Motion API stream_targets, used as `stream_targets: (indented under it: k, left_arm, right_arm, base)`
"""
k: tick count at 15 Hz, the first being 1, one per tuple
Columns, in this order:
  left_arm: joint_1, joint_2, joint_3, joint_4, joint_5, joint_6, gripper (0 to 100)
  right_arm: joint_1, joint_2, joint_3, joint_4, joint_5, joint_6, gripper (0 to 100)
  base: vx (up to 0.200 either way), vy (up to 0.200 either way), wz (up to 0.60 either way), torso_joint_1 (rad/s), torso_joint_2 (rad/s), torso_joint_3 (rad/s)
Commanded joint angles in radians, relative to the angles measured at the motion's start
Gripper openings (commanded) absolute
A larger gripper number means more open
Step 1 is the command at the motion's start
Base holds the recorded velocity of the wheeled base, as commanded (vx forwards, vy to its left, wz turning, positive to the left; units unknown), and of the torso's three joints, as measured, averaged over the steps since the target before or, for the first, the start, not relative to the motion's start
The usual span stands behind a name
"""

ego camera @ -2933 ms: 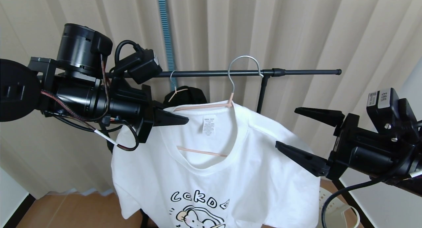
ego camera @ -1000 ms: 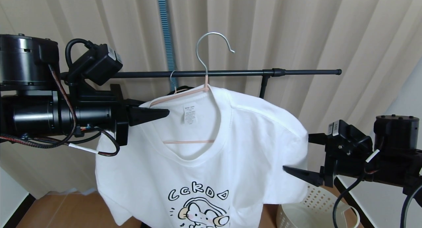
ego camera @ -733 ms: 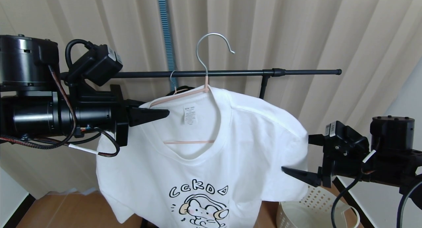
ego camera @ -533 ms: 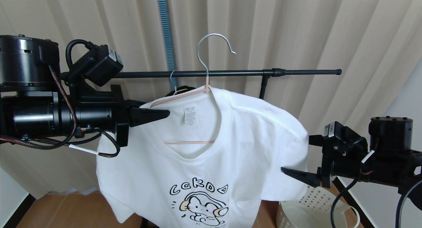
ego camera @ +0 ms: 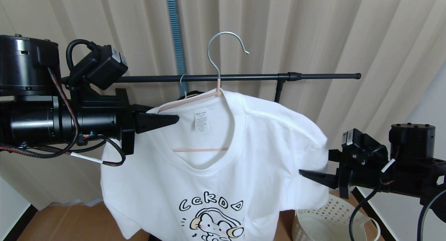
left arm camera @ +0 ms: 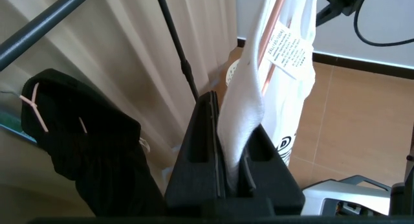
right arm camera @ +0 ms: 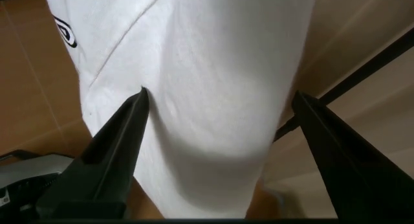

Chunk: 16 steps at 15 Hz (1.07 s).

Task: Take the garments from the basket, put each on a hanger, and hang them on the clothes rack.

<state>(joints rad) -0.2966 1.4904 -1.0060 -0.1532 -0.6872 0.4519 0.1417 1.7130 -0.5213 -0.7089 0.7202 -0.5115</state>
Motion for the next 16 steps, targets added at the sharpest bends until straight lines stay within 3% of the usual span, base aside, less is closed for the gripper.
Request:
stream_targets:
  k: [1,6,16]
  left_arm:
    - [0.001,-0.001,0.0,0.0,0.0,0.001,0]
    - [0.004,-0.001,0.001,0.0,0.0,-0.001,0]
    - [0.007,-0.002,0.017,-0.002,0.025,0.002,0]
  right_arm:
    - [0.001,-0.001,-0.002,-0.001,0.001,0.001,0]
    - [-0.014,-0.003,-0.017,-0.001,-0.001,-0.001,0]
    - [-0.128,0.005,-0.085,0.0,0.007,0.007,0]
  base:
    - [0.0,0.0,0.0,0.0,0.0,0.0]
    - [0.0,0.0,0.0,0.0,0.0,0.0]
    - [0.0,0.0,0.0,0.0,0.0,0.0]
